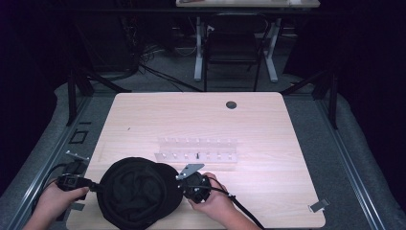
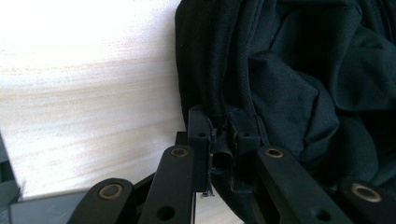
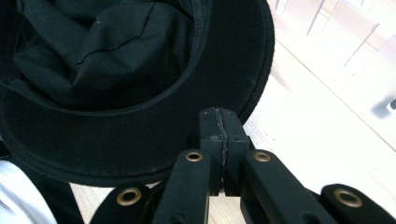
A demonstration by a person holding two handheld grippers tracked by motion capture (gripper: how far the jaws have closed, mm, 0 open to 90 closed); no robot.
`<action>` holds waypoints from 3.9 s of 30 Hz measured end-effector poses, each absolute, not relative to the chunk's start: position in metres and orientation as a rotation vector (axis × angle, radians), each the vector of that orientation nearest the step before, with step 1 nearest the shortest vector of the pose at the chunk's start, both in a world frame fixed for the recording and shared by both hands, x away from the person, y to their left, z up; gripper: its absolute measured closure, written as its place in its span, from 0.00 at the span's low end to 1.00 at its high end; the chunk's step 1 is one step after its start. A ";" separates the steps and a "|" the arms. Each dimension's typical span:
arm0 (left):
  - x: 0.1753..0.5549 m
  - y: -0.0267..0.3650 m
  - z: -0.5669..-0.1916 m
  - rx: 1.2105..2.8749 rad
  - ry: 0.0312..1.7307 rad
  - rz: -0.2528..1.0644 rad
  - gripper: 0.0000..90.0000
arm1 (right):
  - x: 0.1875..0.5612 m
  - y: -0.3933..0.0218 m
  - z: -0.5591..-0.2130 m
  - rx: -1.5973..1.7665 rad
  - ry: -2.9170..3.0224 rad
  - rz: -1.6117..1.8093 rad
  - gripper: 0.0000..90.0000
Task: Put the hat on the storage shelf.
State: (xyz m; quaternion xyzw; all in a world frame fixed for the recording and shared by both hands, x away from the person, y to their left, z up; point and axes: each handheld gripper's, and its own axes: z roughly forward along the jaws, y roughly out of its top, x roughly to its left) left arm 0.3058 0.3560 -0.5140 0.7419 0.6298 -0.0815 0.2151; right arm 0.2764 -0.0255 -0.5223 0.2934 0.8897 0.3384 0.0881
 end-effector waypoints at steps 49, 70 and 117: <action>0.313 0.330 -0.425 1.985 1.735 -0.430 0.94 | 0.275 -0.038 -0.530 0.897 2.656 0.979 0.89; 0.319 0.307 -0.385 1.948 1.661 -0.475 0.94 | 0.273 -0.067 -0.527 0.955 2.603 0.983 0.87; 0.323 0.298 -0.308 1.836 1.568 -0.419 0.95 | 0.276 -0.181 -0.533 1.289 2.355 1.078 0.81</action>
